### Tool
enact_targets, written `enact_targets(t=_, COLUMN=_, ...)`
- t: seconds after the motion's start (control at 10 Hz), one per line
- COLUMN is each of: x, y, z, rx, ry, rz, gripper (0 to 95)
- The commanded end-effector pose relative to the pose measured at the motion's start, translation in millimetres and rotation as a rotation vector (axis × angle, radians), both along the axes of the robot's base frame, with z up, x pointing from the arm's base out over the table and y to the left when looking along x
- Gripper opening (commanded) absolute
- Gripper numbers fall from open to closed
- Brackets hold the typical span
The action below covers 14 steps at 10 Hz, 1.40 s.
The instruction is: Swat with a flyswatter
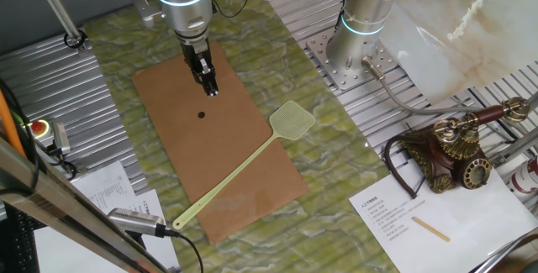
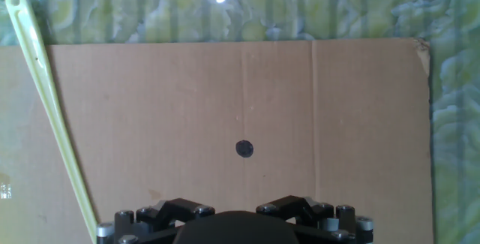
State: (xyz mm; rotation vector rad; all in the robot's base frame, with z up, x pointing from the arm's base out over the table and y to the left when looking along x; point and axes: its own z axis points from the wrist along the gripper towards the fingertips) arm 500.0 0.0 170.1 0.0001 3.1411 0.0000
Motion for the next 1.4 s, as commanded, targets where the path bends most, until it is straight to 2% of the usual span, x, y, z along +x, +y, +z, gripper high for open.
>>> enact_targets(t=0.1, x=0.0, y=0.0, z=-0.1, rx=0.041, ry=-0.025, rz=-0.01, gripper=0.0)
enact_targets(t=0.3, x=0.0, y=0.0, z=-0.1, rx=0.025, ry=-0.022, rz=-0.008, gripper=0.0)
enact_targets(t=1.4, x=0.2, y=1.5, z=-0.6, rx=0.019, ry=-0.021, rz=-0.007, gripper=0.0)
